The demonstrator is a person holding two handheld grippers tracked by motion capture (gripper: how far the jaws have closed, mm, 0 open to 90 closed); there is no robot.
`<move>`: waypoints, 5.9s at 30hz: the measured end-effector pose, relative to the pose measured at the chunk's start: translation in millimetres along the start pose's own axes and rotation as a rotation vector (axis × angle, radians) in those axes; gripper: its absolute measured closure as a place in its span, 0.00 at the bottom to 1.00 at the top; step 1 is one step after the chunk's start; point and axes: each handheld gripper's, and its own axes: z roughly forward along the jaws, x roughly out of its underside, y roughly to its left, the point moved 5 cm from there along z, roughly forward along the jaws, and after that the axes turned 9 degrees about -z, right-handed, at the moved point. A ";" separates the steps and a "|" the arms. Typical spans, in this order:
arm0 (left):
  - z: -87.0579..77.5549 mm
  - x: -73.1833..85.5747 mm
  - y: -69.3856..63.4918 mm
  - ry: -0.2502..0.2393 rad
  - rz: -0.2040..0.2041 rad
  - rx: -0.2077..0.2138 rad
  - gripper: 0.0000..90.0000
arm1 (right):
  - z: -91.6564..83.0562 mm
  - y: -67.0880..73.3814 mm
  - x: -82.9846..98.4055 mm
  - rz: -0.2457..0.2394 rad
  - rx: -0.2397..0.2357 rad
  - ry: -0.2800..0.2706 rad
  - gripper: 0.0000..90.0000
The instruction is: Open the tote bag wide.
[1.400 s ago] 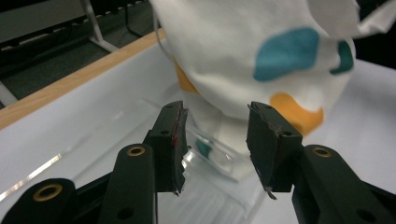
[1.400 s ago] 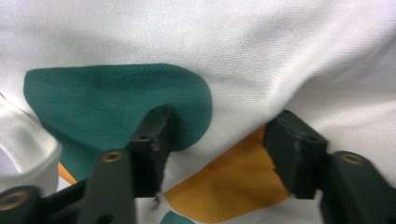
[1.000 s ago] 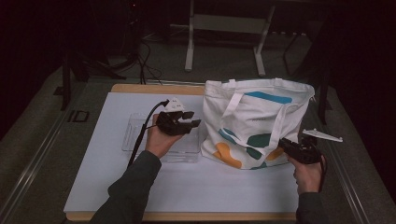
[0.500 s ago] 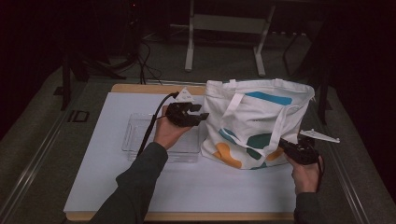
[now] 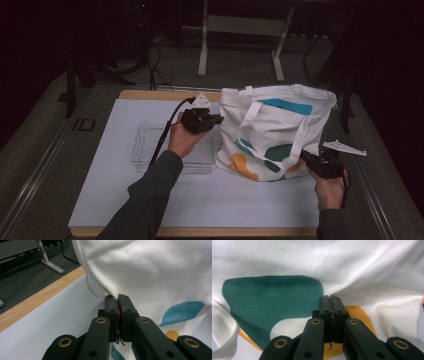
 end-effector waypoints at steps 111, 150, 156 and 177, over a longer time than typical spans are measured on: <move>1.7 75.7 -44.4 0.108 0.048 0.034 0.97 | -18.0 -2.8 70.3 0.002 0.109 0.106 0.99; -5.1 58.8 -41.6 0.034 0.086 0.029 0.89 | -23.0 -39.3 32.5 0.038 0.161 0.012 0.92; 0.2 67.9 -44.3 0.102 0.121 0.005 0.96 | -18.7 -38.8 44.5 0.037 0.161 0.041 0.99; 20.4 77.4 -38.0 0.220 0.087 -0.117 0.97 | 4.0 -50.8 77.6 0.093 0.171 0.161 0.98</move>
